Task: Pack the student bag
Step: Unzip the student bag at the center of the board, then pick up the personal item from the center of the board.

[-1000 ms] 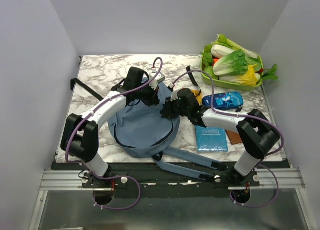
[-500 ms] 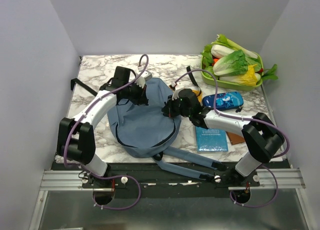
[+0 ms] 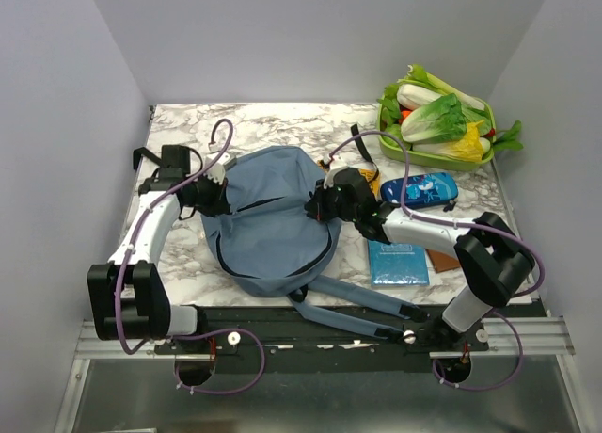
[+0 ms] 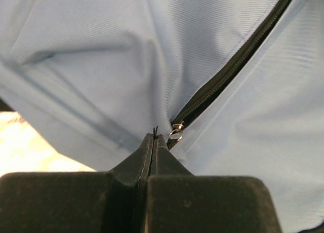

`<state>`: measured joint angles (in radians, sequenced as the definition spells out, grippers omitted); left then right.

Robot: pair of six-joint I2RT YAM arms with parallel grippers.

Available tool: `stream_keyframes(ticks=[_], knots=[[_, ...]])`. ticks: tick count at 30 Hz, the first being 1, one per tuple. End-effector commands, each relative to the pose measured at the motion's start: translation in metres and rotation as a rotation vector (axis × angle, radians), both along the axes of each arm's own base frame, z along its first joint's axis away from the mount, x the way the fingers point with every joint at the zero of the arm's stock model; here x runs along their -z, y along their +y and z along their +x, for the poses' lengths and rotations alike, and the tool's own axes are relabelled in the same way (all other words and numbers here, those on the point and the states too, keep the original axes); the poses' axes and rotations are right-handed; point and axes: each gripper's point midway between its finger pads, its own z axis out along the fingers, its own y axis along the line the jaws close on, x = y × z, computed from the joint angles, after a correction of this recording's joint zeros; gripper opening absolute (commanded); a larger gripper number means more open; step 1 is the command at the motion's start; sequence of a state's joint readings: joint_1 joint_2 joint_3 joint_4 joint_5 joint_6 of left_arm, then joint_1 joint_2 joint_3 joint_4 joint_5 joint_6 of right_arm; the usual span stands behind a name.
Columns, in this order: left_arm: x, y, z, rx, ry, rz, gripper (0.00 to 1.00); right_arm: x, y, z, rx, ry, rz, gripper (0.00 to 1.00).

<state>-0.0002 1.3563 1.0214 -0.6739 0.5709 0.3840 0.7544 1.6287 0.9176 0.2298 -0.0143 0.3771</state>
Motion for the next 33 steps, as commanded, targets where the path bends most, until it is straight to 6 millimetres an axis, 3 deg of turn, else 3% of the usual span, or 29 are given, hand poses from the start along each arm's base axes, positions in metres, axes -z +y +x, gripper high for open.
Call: stream_keyframes(ticks=[1, 3, 6, 7, 8, 9, 11, 13, 17, 19, 20, 23, 25, 27, 30, 33], knots=[[0.021, 0.060, -0.017, -0.089, 0.024, 0.180, 0.00, 0.006, -0.026, 0.017, 0.123, -0.024, -0.079, 0.01], [0.029, 0.073, -0.022, -0.115, 0.040, 0.193, 0.00, 0.006, -0.024, 0.017, 0.115, -0.025, -0.079, 0.00], [0.036, 0.074, -0.023, -0.117, 0.056, 0.178, 0.02, 0.002, -0.019, 0.018, 0.094, -0.031, -0.074, 0.01], [0.037, 0.071, -0.024, -0.119, 0.070, 0.158, 0.09, 0.000, -0.018, 0.019, 0.088, -0.034, -0.071, 0.02], [0.034, 0.065, -0.020, -0.109, 0.071, 0.123, 0.27, -0.003, -0.015, 0.019, 0.072, -0.044, -0.070, 0.07], [0.030, 0.061, -0.016, -0.101, 0.072, 0.107, 0.37, -0.007, -0.013, 0.019, 0.057, -0.048, -0.063, 0.13], [0.016, 0.056, -0.001, -0.107, 0.053, 0.079, 0.49, -0.015, -0.011, 0.018, 0.039, -0.061, -0.060, 0.32], [-0.001, 0.045, 0.009, -0.083, 0.016, 0.049, 0.54, -0.024, -0.010, 0.017, 0.032, -0.075, -0.047, 0.52], [-0.041, 0.012, 0.025, 0.001, -0.060, -0.013, 0.62, -0.048, -0.013, 0.015, 0.035, -0.112, -0.015, 0.59], [-0.043, -0.001, 0.031, 0.029, -0.092, -0.002, 0.64, -0.059, -0.012, 0.015, 0.034, -0.126, 0.002, 0.59], [-0.039, -0.022, 0.029, 0.083, -0.097, 0.006, 0.64, -0.061, -0.012, 0.015, 0.038, -0.126, 0.002, 0.59], [-0.022, -0.047, 0.030, 0.133, -0.114, 0.039, 0.64, -0.068, -0.026, 0.018, 0.105, -0.121, -0.019, 0.58], [-0.005, -0.057, 0.031, 0.154, -0.105, 0.060, 0.64, -0.068, -0.047, 0.017, 0.197, -0.106, -0.065, 0.61], [0.016, -0.060, 0.029, 0.165, -0.085, 0.101, 0.63, -0.065, -0.057, 0.012, 0.218, -0.111, -0.078, 0.65], [0.032, -0.055, 0.039, 0.144, -0.130, 0.156, 0.61, -0.061, -0.065, 0.007, 0.226, -0.108, -0.086, 0.68], [0.033, -0.050, 0.055, 0.107, -0.188, 0.199, 0.60, -0.052, -0.080, 0.002, 0.279, -0.076, -0.131, 0.68]])
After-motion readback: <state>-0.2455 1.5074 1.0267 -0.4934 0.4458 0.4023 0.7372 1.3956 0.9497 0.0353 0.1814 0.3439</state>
